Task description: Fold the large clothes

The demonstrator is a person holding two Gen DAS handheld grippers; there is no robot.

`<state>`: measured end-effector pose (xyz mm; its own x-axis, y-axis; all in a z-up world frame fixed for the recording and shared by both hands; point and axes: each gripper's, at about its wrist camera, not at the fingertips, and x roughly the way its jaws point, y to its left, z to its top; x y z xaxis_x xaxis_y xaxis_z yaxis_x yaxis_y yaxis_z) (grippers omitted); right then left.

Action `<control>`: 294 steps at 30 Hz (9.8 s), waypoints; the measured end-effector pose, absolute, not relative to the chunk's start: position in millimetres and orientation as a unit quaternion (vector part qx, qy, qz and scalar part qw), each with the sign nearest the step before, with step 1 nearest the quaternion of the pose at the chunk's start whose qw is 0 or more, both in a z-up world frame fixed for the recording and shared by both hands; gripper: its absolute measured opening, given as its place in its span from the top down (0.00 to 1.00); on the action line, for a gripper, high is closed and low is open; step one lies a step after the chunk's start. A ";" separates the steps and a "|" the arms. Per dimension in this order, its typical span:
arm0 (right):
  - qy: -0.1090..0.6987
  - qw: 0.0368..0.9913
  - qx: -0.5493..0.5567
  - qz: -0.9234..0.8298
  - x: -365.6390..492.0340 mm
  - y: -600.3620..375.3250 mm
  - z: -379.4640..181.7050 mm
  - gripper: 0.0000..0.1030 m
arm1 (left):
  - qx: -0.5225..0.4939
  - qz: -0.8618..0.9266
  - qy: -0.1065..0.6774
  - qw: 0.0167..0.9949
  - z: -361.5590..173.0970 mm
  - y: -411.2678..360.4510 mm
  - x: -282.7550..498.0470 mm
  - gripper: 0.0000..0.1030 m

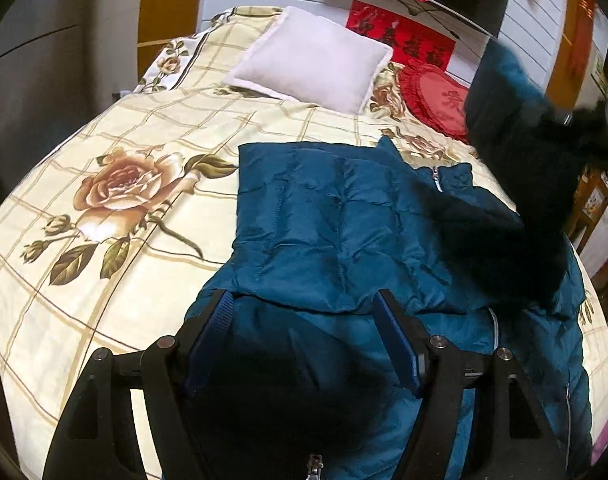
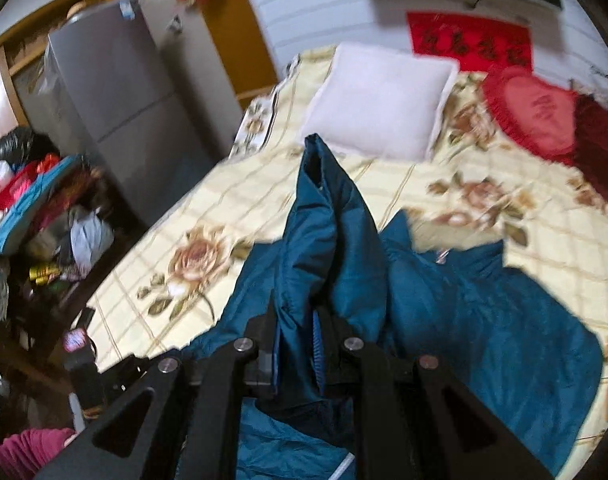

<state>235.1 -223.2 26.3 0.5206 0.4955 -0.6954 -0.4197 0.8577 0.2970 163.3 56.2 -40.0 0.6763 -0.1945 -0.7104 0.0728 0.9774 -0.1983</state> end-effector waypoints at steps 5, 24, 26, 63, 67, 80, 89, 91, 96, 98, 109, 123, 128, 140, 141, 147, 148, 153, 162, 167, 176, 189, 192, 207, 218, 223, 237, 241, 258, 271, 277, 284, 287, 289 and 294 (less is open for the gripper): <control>0.445 0.853 0.068 0.263 244.5 -216.4 -19.3 0.87 | -0.075 -0.068 0.401 0.910 -45.2 58.4 166.8 0.33; 0.484 0.820 0.148 0.267 242.3 -205.7 -81.1 0.43 | -0.072 -0.065 0.410 0.907 -54.1 55.1 170.8 0.33; 0.478 0.822 0.148 0.273 237.3 -207.5 -73.9 0.43 | -0.071 -0.064 0.410 0.907 -54.2 54.6 170.8 0.33; 0.409 0.899 0.048 0.149 74.0 -382.9 -44.2 0.40 | -0.159 -0.118 0.414 0.889 -47.9 -23.7 207.3 0.24; 0.390 0.909 0.061 0.130 65.8 -401.8 -36.5 0.40 | -0.162 -0.108 0.417 0.888 -50.8 -28.5 216.7 0.60; 0.411 0.903 0.120 0.015 81.9 -474.9 -57.3 0.34 | -0.147 -0.118 0.342 0.921 19.9 -0.9 210.2 0.73; 0.436 0.893 0.104 0.039 132.6 -454.8 -79.5 0.35 | -0.179 -0.078 0.423 0.885 -61.6 25.8 225.8 0.73; 0.467 0.876 0.110 0.039 145.6 -455.1 -100.4 0.39 | -0.180 -0.079 0.424 0.884 -62.6 28.2 224.5 0.63; 0.461 0.875 0.140 0.050 135.5 -465.0 -94.9 0.39 | -0.161 -0.069 0.391 0.904 -34.0 42.0 212.5 0.38; 0.437 0.886 0.146 0.044 128.6 -470.6 -79.9 0.39 | -0.152 -0.062 0.363 0.917 -18.6 45.9 206.1 0.33; 0.397 0.914 0.087 -0.011 201.1 -447.1 -49.7 0.39 | -0.116 -0.094 0.363 0.920 -13.6 -16.6 236.6 0.23; 0.438 0.897 0.051 -0.041 245.7 -447.9 -106.4 0.40 | -0.079 -0.084 0.426 0.897 -75.8 -34.3 263.8 0.23; 0.405 0.910 0.088 -0.003 208.4 -437.7 -71.8 0.40 | -0.090 -0.096 0.428 0.894 -77.9 -28.4 263.7 0.23; 0.441 0.897 -0.014 0.029 187.5 -386.9 -112.7 0.38 | -0.075 -0.098 0.413 0.902 -82.2 -29.8 254.8 0.22; 0.446 0.895 -0.012 0.028 186.6 -386.9 -110.5 0.38 | -0.072 -0.097 0.413 0.903 -82.4 -30.1 254.3 0.22; 0.408 0.913 0.004 0.021 149.3 -400.7 -78.3 0.38 | -0.070 -0.095 0.411 0.904 -83.6 -30.2 254.1 0.22; 0.399 0.917 0.003 0.012 143.7 -404.8 -73.7 0.38 | -0.069 -0.094 0.411 0.904 -83.5 -29.9 254.3 0.22; 0.414 0.909 0.013 -0.041 148.8 -437.0 -81.9 0.38 | -0.059 -0.089 0.410 0.906 -83.8 -32.0 254.3 0.22; 0.445 0.894 -0.011 -0.050 159.6 -435.5 -107.1 0.39 | -0.044 -0.082 0.410 0.907 -83.0 -37.3 252.4 0.22; 0.431 0.901 0.001 -0.049 138.1 -432.4 -83.8 0.38 | -0.052 -0.083 0.417 0.903 -77.5 -31.5 243.6 0.22; 0.460 0.886 -0.018 -0.056 145.6 -425.0 -108.3 0.37 | -0.037 -0.076 0.412 0.907 -73.2 -26.8 220.2 0.22; 0.435 0.900 0.026 -0.006 71.0 -409.8 -62.5 0.36 | -0.043 -0.063 0.404 0.911 -43.7 11.5 165.2 0.22; 0.436 0.900 0.026 0.009 52.5 -400.4 -60.5 0.36 | -0.038 -0.064 0.401 0.913 -40.1 18.2 146.6 0.22; 0.452 0.891 0.032 0.021 -10.1 -381.2 -73.8 0.34 | -0.015 -0.067 0.400 0.914 -39.6 34.1 68.4 0.22; 0.465 0.884 0.033 0.024 -39.7 -380.6 -81.7 0.34 | -0.002 -0.063 0.405 0.912 -48.7 43.7 38.9 0.22; 0.470 0.882 0.014 0.029 -54.1 -375.9 -78.6 0.34 | 0.004 -0.059 0.405 0.912 -51.6 51.1 26.4 0.22; 0.475 0.879 0.010 0.048 -79.2 -362.2 -78.7 0.34 | 0.019 -0.047 0.415 0.908 -58.1 67.1 -1.4 0.22; 0.478 0.877 0.010 0.045 -85.2 -363.9 -79.3 0.34 | 0.015 -0.046 0.418 0.907 -57.8 73.8 -5.7 0.22; 0.493 0.869 0.029 0.030 -108.0 -383.9 -83.5 0.34 | 0.008 -0.032 0.426 0.904 -55.2 102.0 -25.4 0.22; 0.500 0.865 0.031 0.026 -119.0 -389.3 -85.0 0.34 | -0.003 -0.028 0.445 0.895 -66.3 122.0 -37.8 0.22; 0.504 0.863 0.032 0.024 -123.2 -388.8 -87.0 0.32 | -0.022 -0.044 0.461 0.886 -73.2 131.2 -43.9 0.22; 0.508 0.861 0.035 0.016 -134.3 -398.2 -85.2 0.31 | -0.067 -0.064 0.488 0.868 -77.5 153.9 -50.8 0.22; 0.514 0.856 0.054 0.021 -140.0 -407.6 -86.6 0.31 | -0.091 -0.072 0.491 0.863 -78.9 163.8 -51.4 0.22; 0.518 0.852 0.066 0.026 -144.0 -413.8 -87.7 0.31 | -0.106 -0.079 0.493 0.860 -80.2 168.6 -51.3 0.22; 0.524 0.850 0.051 0.010 -153.3 -422.8 -84.1 0.31 | -0.140 -0.083 0.505 0.848 -86.7 177.1 -47.8 0.22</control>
<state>-153.3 -422.8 -84.1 0.4509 0.0694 -0.8899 0.0370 0.9947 0.0963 -47.8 177.1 -86.7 0.4760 -0.2814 -0.8332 -0.0012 0.9472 -0.3205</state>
